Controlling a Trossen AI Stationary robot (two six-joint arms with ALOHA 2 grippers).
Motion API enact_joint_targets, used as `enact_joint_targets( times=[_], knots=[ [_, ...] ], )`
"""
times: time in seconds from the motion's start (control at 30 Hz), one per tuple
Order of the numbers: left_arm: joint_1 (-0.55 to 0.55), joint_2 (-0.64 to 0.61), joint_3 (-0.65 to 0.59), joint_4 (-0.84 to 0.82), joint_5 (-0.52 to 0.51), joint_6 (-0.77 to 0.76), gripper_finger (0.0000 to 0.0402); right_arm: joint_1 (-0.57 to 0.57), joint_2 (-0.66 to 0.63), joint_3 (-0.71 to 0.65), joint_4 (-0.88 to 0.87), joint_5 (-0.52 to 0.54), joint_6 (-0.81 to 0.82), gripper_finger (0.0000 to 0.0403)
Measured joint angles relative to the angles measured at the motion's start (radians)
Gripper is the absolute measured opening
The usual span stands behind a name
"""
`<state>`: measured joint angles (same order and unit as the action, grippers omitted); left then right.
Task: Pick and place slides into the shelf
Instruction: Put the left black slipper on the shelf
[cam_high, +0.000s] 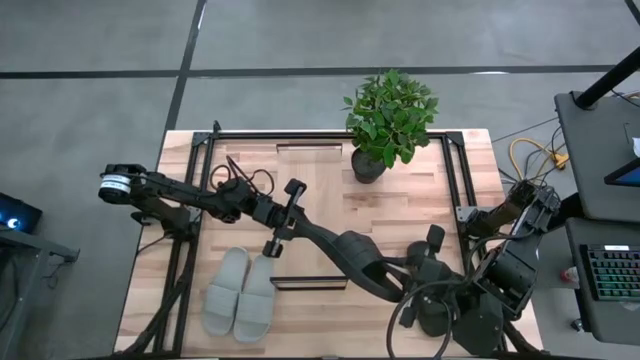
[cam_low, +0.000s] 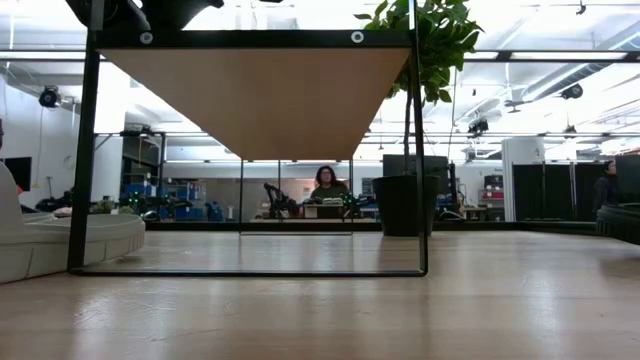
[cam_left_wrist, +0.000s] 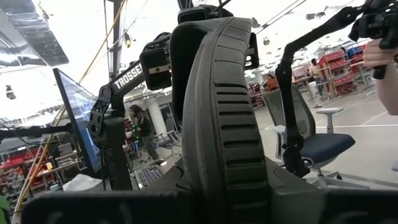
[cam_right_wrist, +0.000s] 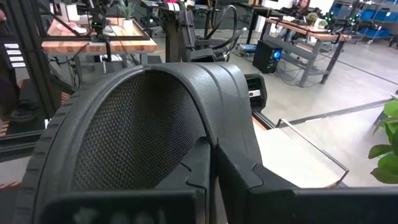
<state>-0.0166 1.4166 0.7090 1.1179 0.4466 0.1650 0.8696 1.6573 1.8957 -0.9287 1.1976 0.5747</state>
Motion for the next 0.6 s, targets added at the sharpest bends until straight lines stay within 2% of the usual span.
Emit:
enact_joint_targets(
  times=[0.4,0.6],
  knots=[
    [0.002,0.000,-0.001,-0.008,-0.010,-0.003,0.0046,0.000,0.000,0.005,-0.009,-0.001,-0.012,0.0087],
    [0.002,0.000,-0.002,-0.009,-0.014,-0.002,0.0046,0.000,-0.005,0.026,-0.011,-0.001,-0.017,0.0106]
  ],
)
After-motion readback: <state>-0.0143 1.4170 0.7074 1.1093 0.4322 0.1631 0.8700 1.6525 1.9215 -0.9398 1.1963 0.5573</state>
